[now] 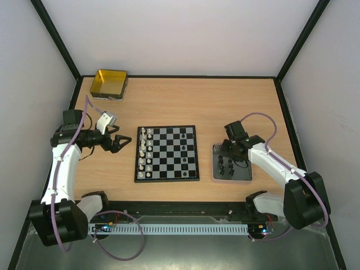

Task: Set up the chess pieces on the board
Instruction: Pick up the chess piece from the storage box.

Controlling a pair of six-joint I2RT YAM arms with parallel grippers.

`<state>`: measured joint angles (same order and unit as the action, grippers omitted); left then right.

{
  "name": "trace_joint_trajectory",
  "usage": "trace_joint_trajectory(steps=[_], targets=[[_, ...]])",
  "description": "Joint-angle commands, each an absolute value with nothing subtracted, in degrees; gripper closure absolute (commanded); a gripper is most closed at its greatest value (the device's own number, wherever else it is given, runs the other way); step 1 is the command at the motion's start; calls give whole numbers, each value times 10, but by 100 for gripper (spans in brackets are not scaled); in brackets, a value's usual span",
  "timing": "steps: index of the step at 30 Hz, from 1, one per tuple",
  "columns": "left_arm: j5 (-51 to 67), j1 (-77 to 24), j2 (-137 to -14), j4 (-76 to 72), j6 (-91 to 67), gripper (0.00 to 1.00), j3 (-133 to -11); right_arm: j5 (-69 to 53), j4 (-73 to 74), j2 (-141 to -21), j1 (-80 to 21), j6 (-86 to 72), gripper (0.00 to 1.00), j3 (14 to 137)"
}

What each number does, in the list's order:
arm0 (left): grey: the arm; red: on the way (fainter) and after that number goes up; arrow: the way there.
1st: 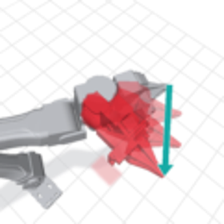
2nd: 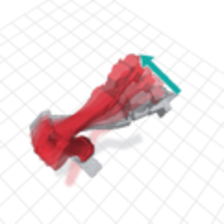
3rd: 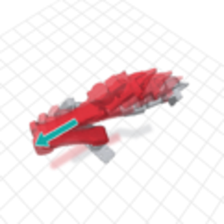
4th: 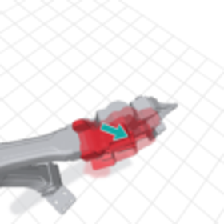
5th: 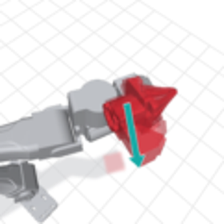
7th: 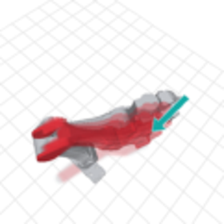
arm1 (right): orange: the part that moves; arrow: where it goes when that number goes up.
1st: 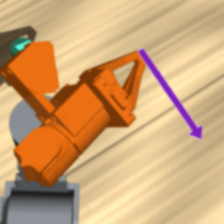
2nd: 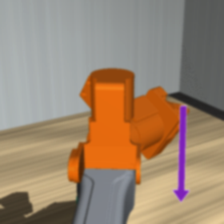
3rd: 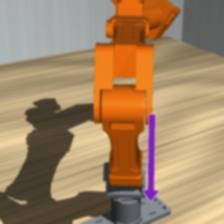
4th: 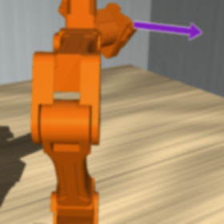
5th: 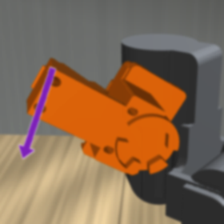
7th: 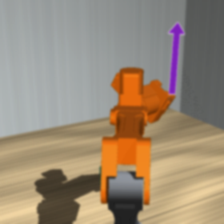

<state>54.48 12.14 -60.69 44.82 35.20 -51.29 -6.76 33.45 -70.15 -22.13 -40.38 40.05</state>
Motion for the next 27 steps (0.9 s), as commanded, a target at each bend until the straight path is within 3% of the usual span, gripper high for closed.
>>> trace_joint_trajectory(steps=[1, 8, 27], targets=[[567, 114, -613, 463, 366, 1, -508, -25, 377, -689, -220, -418, 65, 425], [567, 96, -622, 466, 367, 1, -511, -3, 395, -692, -207, -422, 68, 438], [576, 88, -628, 482, 378, 1, -514, -78, 341, -753, -149, -408, 72, 409]])
